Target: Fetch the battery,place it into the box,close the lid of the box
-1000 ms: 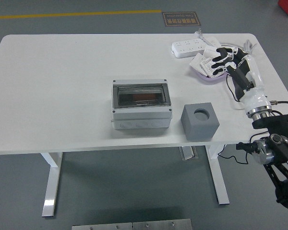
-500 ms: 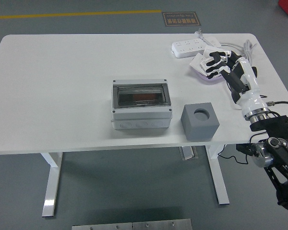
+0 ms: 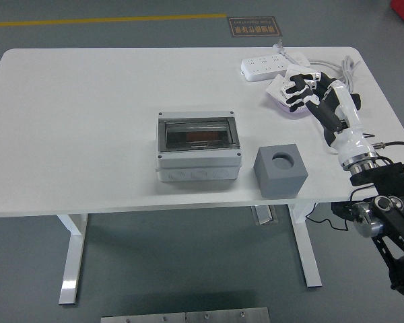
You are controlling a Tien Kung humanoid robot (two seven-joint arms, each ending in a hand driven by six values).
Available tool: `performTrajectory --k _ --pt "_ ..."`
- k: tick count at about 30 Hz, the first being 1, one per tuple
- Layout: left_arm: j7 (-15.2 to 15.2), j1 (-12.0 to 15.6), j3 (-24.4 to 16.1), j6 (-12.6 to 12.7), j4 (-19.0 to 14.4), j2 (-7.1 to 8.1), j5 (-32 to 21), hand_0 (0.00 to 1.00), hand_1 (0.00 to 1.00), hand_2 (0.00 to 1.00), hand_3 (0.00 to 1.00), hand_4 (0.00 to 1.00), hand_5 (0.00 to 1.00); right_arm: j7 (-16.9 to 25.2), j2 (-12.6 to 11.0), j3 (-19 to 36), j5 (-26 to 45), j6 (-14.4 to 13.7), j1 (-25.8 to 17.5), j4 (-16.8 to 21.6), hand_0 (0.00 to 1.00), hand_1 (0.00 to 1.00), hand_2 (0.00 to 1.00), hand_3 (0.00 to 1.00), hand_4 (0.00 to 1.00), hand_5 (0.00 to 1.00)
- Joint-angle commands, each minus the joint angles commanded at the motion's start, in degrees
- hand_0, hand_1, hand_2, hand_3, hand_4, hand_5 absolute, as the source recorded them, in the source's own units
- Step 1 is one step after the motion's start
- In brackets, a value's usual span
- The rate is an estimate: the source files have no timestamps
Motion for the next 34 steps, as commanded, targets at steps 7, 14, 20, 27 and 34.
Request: performTrajectory --k 7,14,20,27,34 --pt "0.1 0.2 -0.2 0.0 0.0 -0.18 0.0 0.578 0.571 0.547 0.566 0.529 0.002 -2.6 0.0 0.4 -3.0 -1.4 -0.6 2.3 0.339 0.407 0.461 0.544 0.701 0.476" --pt "0.0 0.0 -0.1 -0.1 0.0 -0.35 -0.1 0.578 0.571 0.547 0.566 0.529 0.002 -3.4 0.3 0.9 -6.5 -4.3 -1.4 5.7 0.348 0.419 0.467 0.562 0.677 0.358" --pt "-0.1 -0.3 0.2 0.0 0.0 -0.12 -0.4 0.578 0.571 0.547 0.566 0.530 0.002 -2.3 0.5 1.0 -10.7 -9.2 -2.4 9.5 0.400 0.436 0.471 0.562 0.634 0.235" --pt "0.1 0.0 0.1 -0.1 0.0 -0.23 -0.3 0.578 0.571 0.547 0.567 0.531 0.002 -1.4 0.5 -1.5 -6.1 -13.0 3.4 3.8 0.143 0.203 0.289 0.404 0.671 0.232" --pt "-0.2 -0.7 0.9 -0.1 0.0 0.11 -1.1 0.578 0.571 0.547 0.567 0.531 0.002 -0.8 1.2 -2.4 1.0 -13.4 8.4 -2.9 0.143 0.203 0.289 0.404 0.671 0.232"
